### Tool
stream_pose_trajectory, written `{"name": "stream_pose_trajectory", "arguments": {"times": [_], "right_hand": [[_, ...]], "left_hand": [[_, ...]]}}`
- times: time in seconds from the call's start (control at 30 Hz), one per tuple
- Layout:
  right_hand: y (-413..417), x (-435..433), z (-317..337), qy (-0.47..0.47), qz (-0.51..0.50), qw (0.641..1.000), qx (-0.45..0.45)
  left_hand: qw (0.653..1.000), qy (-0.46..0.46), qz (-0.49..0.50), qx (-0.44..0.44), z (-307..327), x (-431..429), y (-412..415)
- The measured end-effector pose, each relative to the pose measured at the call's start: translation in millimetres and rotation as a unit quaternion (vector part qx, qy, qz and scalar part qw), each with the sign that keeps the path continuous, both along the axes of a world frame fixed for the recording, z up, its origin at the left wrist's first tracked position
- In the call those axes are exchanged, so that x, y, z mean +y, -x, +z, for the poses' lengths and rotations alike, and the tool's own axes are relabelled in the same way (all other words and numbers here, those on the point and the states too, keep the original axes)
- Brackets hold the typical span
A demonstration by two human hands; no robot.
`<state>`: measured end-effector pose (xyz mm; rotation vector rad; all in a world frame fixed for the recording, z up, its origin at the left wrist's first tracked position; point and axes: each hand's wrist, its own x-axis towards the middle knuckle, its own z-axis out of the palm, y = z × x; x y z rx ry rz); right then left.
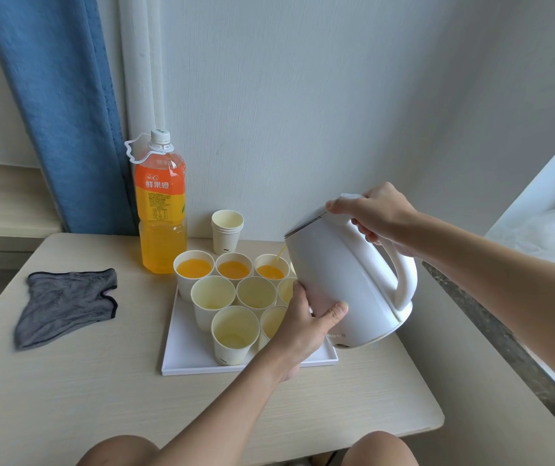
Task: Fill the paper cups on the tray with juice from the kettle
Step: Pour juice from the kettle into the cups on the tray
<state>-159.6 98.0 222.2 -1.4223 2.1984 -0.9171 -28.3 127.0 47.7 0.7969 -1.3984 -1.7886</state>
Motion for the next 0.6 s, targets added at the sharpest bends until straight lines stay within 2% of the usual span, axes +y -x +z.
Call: {"name": "stream_pose_trajectory", "arguments": {"times": [0.6], "right_hand": [[-3.2,-1.5,1.2,0.002,-0.005,1.000,0.009]], "left_hand": [[1.000,0.003,0.001,-0.005,1.4,-2.3,-1.2]]}}
